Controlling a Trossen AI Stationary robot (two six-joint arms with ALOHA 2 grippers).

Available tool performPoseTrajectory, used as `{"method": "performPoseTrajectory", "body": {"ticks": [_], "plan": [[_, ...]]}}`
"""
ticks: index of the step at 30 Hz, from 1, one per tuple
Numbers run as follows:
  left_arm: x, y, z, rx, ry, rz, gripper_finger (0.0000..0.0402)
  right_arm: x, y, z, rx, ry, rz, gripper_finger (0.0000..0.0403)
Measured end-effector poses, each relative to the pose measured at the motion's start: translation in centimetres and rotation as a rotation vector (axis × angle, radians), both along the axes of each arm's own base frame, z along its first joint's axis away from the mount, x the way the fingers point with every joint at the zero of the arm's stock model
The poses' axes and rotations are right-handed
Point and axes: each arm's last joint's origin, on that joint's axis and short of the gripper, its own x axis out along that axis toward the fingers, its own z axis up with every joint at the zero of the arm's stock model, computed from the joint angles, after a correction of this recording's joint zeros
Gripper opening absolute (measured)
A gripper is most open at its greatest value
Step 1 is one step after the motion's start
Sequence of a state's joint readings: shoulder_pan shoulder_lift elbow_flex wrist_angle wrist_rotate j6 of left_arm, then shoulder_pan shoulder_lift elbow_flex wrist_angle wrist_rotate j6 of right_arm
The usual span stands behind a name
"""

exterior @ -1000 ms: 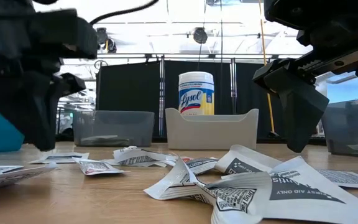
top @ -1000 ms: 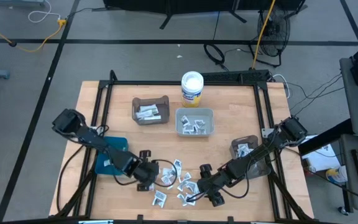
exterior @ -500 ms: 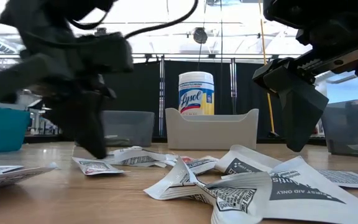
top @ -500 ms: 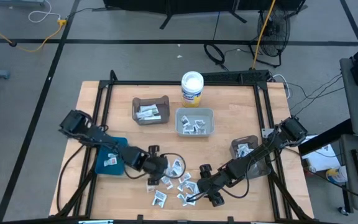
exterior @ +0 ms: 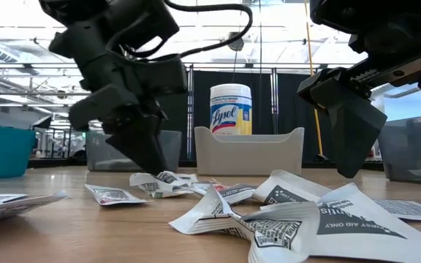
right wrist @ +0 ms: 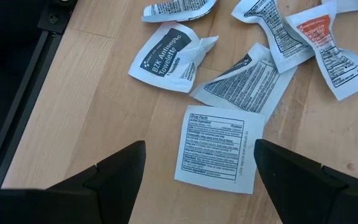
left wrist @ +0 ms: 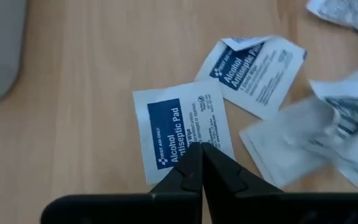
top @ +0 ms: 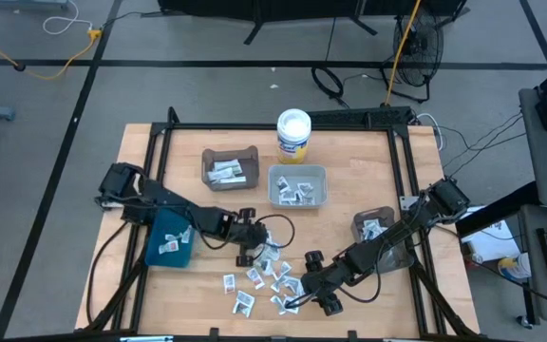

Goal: Pick & Place First Aid Supplies
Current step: Move the blue alcohol pad to the center of the table, then put the blue alcohol pad into the bottom black bin

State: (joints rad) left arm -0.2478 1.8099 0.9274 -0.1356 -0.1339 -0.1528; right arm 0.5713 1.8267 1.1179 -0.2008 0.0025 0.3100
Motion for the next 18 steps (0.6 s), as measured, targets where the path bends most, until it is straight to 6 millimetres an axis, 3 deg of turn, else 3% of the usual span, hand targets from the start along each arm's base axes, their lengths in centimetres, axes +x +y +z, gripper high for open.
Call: {"method": "performPoseTrajectory", "body": {"ticks": [10,14,18], "plan": [[1.5,0.1,-0.6,-0.049,-0.104,-0.077,0.0006,0.0,0.0,0.0,-0.004,-0.004,0.005,0.0297],[1.5,0.0,-0.7,-0.034,-0.106,-0.062,0.0029,0.0,-0.1,0.0,-0.007,-0.004,0.008,0.0297],[1.4,-0.1,0.4,0.004,-0.145,-0.044,0.0055,0.1,-0.2,0.0,-0.009,-0.006,0.009,0.0297]]}}
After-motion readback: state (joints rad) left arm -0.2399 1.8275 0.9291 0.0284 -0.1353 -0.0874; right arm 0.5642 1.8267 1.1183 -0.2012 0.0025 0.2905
